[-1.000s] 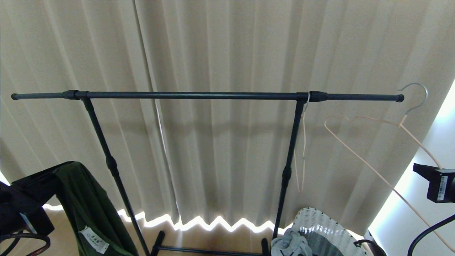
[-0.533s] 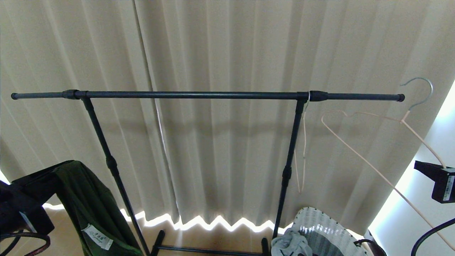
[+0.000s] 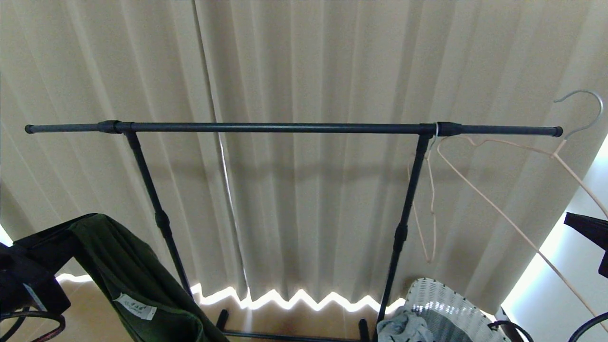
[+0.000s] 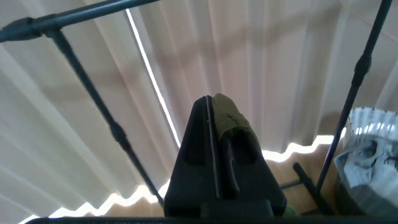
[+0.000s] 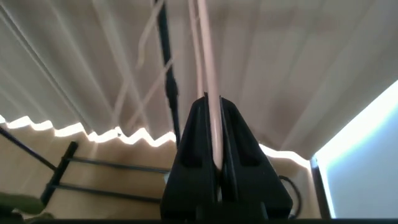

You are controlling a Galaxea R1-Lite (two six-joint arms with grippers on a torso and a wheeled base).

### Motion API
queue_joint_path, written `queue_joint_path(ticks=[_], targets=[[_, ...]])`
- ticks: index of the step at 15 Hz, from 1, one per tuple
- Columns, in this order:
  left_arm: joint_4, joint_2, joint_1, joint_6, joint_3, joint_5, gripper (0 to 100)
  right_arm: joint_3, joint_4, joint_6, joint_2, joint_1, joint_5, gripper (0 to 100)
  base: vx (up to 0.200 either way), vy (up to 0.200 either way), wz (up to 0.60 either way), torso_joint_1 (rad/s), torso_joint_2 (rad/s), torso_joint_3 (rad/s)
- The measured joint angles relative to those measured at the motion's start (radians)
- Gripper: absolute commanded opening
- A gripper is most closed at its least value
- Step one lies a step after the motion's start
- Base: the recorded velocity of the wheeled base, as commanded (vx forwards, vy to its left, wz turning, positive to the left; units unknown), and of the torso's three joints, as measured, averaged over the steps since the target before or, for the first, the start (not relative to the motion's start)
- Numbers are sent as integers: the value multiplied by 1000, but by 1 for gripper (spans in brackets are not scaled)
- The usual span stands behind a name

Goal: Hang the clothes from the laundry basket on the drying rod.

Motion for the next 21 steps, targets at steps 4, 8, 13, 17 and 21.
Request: queue_joint_path(ticks=[4,8,13,17,21], targets=[[0,2,0,0,0,0,0,0,-2,0,-5,0,0,0,0,200,0,2,4,4],[0,2,0,1,3,0,0,0,-2,0,-6,0,0,0,0,200,0,1,2,2],[0,2,-3,1,7,0,0,0,-2,-1,-9,0,0,0,0,40,0,0,0,0],[0,1,-6,3,24,0,0,-1,-11,-1,-11,0,8,0,0,0,0,0,0,0],[0,10,-6,11,16,0,0,-33,0,-1,-37,18,64,0,0,0,0,0,0,0]])
